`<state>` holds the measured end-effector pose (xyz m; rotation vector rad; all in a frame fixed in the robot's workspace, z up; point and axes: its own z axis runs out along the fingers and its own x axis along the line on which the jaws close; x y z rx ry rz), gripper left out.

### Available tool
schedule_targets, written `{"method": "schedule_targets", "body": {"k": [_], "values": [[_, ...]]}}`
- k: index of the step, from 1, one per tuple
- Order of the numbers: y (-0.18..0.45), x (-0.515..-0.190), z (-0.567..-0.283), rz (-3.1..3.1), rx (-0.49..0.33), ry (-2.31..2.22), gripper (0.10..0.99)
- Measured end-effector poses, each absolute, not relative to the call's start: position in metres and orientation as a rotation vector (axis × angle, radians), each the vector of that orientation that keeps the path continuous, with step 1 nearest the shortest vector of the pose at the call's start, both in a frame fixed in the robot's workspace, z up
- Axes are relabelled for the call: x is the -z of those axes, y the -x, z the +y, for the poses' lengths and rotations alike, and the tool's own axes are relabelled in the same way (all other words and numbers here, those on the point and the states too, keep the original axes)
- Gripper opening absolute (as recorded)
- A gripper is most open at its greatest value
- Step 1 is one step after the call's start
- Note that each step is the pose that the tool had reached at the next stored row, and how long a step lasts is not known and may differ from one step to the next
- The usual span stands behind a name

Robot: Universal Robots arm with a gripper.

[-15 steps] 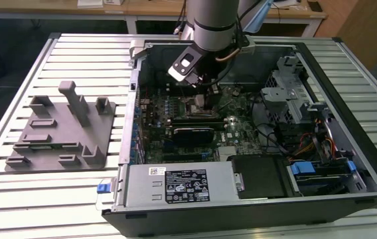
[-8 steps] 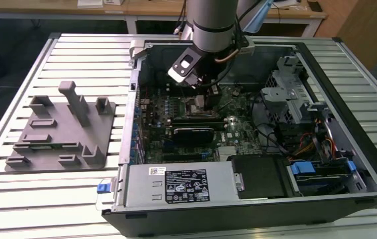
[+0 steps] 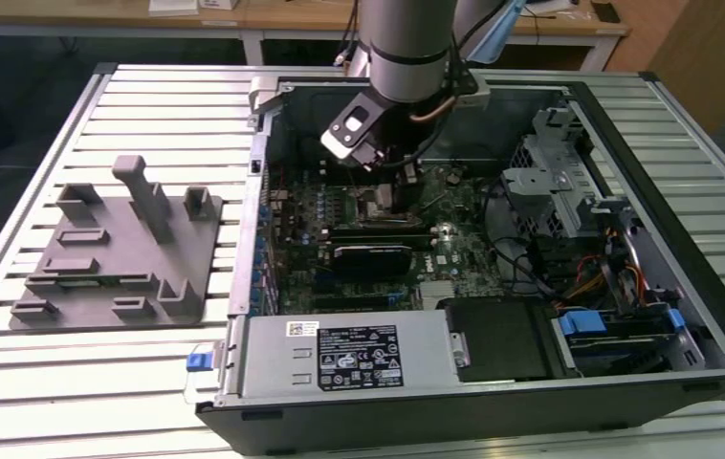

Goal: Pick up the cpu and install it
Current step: 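Place the cpu into insertion slot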

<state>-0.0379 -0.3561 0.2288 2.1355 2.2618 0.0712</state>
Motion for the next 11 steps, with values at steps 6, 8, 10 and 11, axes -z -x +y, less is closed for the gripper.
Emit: {"method": "schedule_targets", "body": {"k": [6, 8, 10, 11], "values": [[0.0427, -0.2263, -0.3557, 2.239, -0.072, -2.158, 0.541], [0.0441, -0.225, -0.3544, 2.236, -0.071, -2.161, 0.541], [0.0442, -0.2233, -0.352, 2.232, -0.071, -2.165, 0.541], [0.0442, -0.2224, -0.3507, 2.23, -0.072, -2.167, 0.541]]}}
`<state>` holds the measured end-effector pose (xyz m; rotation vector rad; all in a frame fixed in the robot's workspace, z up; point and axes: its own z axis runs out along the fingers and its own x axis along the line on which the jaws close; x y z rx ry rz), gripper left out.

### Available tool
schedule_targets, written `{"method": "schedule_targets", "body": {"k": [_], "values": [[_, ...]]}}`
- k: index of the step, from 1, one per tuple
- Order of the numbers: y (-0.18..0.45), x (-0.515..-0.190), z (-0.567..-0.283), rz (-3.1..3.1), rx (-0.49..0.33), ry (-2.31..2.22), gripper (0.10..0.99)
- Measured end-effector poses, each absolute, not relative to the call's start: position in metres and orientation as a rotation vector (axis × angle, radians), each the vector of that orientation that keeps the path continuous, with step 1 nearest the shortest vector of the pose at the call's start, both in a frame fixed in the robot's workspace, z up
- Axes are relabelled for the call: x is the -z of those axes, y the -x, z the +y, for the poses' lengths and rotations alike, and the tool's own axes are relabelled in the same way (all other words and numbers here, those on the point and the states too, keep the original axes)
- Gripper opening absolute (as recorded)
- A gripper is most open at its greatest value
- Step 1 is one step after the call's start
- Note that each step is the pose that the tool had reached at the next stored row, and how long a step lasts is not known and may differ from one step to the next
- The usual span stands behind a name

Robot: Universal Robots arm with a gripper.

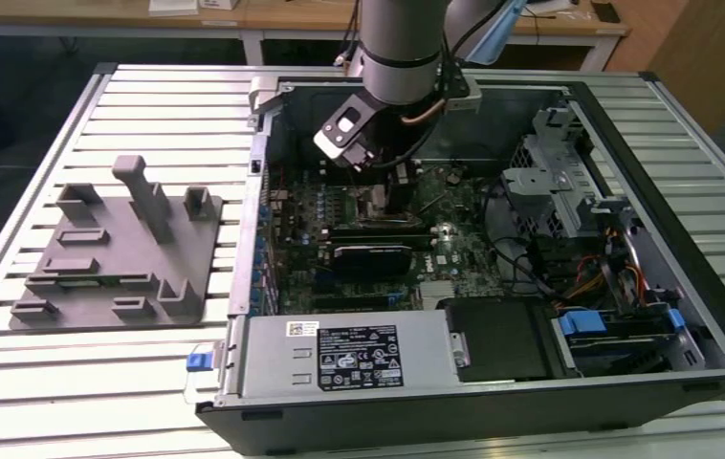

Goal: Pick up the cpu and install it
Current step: 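Place the cpu into insertion slot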

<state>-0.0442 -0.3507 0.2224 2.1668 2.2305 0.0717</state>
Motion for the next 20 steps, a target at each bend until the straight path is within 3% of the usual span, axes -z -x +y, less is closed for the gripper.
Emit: {"method": "schedule_targets", "body": {"k": [20], "values": [[0.047, -0.202, -0.344, 2.206, -0.071, -2.191, 0.541]]}}
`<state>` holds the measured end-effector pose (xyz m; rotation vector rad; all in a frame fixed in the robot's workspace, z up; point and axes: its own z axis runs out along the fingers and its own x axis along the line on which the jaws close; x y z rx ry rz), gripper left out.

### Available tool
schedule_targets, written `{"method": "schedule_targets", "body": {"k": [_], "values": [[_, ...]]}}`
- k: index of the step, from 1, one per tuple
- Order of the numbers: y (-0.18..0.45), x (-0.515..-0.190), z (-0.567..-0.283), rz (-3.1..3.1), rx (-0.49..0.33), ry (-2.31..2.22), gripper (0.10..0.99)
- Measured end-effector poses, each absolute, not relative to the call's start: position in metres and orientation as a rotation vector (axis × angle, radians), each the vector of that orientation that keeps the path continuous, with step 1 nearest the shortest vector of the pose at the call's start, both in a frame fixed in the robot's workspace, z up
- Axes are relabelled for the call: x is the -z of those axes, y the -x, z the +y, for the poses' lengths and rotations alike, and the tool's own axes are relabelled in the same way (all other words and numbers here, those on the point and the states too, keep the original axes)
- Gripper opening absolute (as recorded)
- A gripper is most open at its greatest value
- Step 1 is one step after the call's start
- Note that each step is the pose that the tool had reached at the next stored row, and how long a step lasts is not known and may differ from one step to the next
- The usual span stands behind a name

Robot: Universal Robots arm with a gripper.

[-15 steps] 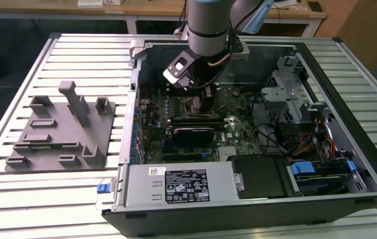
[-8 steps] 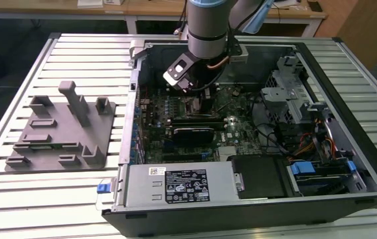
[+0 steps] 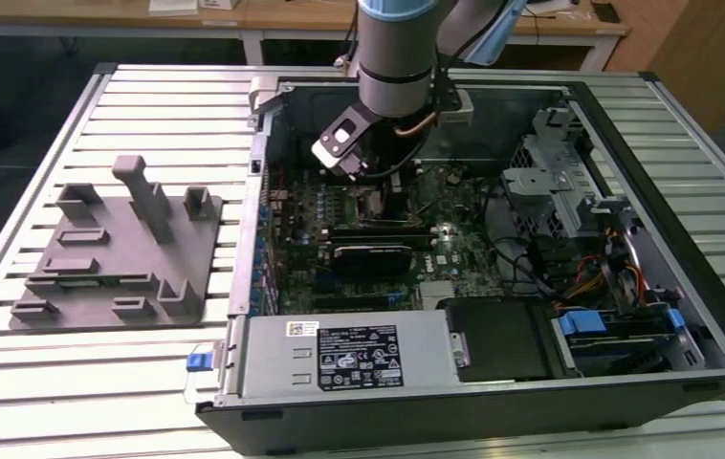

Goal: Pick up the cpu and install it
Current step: 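Place the cpu into insertion slot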

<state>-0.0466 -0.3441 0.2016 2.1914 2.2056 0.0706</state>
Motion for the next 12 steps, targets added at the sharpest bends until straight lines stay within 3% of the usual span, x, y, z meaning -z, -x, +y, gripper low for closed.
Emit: {"method": "schedule_targets", "body": {"k": [12], "values": [[0.0469, -0.1938, -0.3402, 2.202, -0.071, -2.196, 0.541]]}}
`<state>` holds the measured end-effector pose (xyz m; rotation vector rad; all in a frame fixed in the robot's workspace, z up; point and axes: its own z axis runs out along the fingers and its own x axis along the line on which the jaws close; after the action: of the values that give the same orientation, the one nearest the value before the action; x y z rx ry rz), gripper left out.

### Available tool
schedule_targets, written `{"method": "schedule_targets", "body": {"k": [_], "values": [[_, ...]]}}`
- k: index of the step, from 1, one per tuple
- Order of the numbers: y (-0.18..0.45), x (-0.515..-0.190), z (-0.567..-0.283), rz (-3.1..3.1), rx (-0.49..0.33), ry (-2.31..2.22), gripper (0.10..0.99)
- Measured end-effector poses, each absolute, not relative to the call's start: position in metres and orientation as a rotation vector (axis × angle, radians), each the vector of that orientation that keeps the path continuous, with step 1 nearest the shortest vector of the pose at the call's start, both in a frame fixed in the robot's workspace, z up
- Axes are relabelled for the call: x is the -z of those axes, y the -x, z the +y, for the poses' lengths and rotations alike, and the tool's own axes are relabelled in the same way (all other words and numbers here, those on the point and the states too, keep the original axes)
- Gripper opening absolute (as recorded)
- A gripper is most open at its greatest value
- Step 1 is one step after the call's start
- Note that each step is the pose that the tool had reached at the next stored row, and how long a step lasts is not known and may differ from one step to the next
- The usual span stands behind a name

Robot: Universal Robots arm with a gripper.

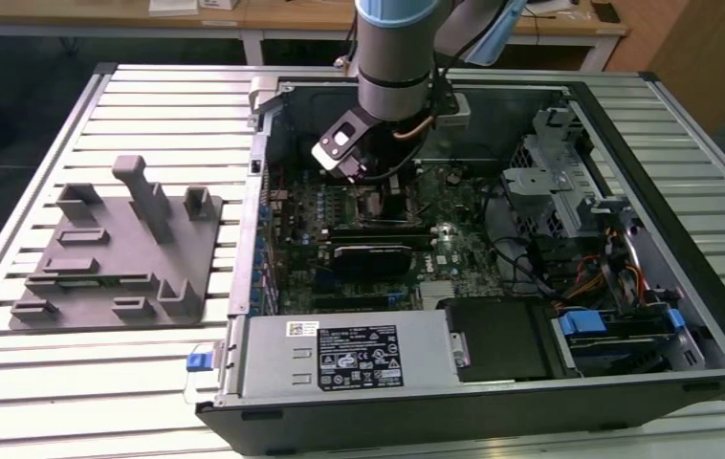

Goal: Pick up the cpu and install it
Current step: 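Place the cpu into insertion slot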

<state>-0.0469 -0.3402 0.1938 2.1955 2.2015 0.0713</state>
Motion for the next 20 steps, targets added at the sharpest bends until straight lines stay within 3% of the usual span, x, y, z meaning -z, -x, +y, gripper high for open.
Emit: {"method": "schedule_targets", "body": {"k": [20], "values": [[0.0468, -0.191, -0.3401, 2.202, -0.072, -2.195, 0.553]]}}
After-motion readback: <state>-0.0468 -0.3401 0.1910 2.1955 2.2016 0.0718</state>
